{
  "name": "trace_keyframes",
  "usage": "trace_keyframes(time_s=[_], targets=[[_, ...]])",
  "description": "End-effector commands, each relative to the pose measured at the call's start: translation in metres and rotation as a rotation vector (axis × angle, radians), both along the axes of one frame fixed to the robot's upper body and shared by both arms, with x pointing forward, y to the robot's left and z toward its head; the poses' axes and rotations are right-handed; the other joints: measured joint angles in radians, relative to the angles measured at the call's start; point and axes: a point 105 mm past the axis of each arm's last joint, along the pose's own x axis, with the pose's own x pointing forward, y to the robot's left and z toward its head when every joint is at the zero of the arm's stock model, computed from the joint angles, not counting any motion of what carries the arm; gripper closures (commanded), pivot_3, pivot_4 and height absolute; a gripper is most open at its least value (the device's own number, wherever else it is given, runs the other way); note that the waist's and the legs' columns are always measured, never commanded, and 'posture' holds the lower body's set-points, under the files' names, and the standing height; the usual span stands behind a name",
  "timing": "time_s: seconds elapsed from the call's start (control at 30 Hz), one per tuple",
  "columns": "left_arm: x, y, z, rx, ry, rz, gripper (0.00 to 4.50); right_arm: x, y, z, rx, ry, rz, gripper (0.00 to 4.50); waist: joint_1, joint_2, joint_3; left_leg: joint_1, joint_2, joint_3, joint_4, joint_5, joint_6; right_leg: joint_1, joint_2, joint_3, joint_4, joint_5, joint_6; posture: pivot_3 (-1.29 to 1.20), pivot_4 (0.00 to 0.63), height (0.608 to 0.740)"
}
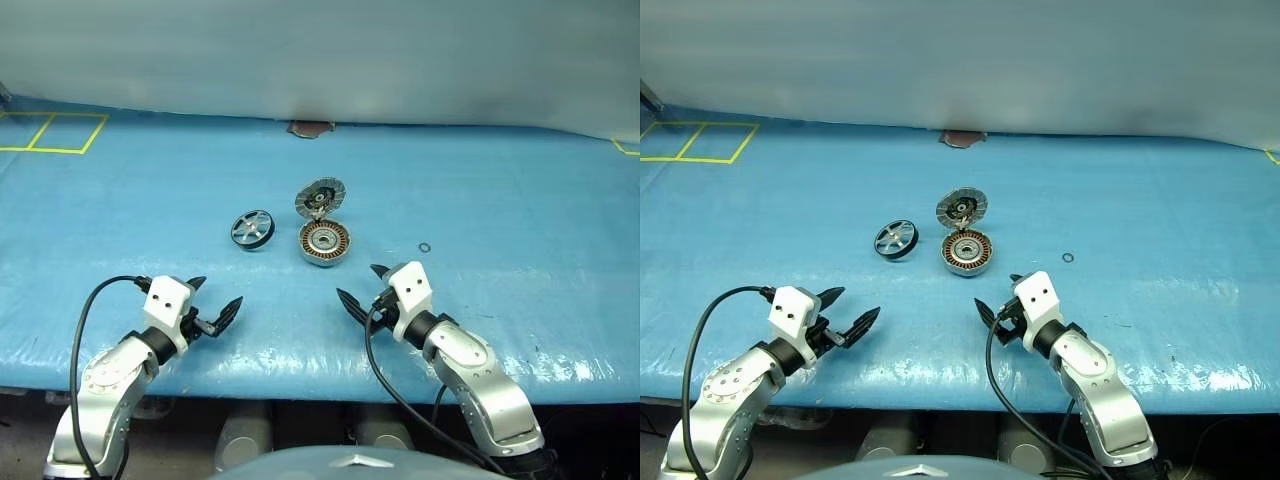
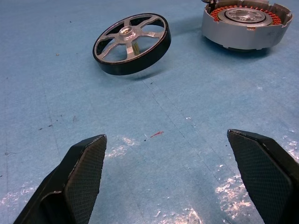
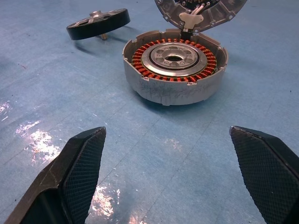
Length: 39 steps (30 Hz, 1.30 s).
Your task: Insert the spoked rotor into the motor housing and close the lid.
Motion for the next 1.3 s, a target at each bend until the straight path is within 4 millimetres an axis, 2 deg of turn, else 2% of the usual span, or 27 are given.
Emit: trace_keyframes(time_s=[0.03,1.13,1.27,1.3], targets=[[0.002,-0.002,0.013,0.006,-0.058,-0.007,0.00,0.001,0.003,0.009,0.006,-0.034,0.011,0.02,0.000,0.000,0.000,0.000,0.000,0.000,0.000,0.000,0.000,0.000,0.000,0.000,0.000,0.000,0.000,0.00,0.150,0.740],[0.002,-0.001,0.014,0.010,-0.068,-0.008,0.00,0.002,0.004,0.009,-0.006,-0.034,0.034,0.02,0.000,0.000,0.000,0.000,0.000,0.000,0.000,0.000,0.000,0.000,0.000,0.000,0.000,0.000,0.000,0.00,0.150,0.740],[0.002,-0.001,0.013,0.009,-0.067,-0.005,0.00,-0.001,0.007,0.002,-0.098,-0.004,0.110,0.02,0.000,0.000,0.000,0.000,0.000,0.000,0.000,0.000,0.000,0.000,0.000,0.000,0.000,0.000,0.000,0.00,0.150,0.740],[0.002,-0.001,0.013,0.009,-0.069,-0.004,0.00,-0.003,0.010,-0.001,-0.182,0.008,0.194,0.02,0.000,0.000,0.000,0.000,0.000,0.000,0.000,0.000,0.000,0.000,0.000,0.000,0.000,0.000,0.000,0.00,0.150,0.740]])
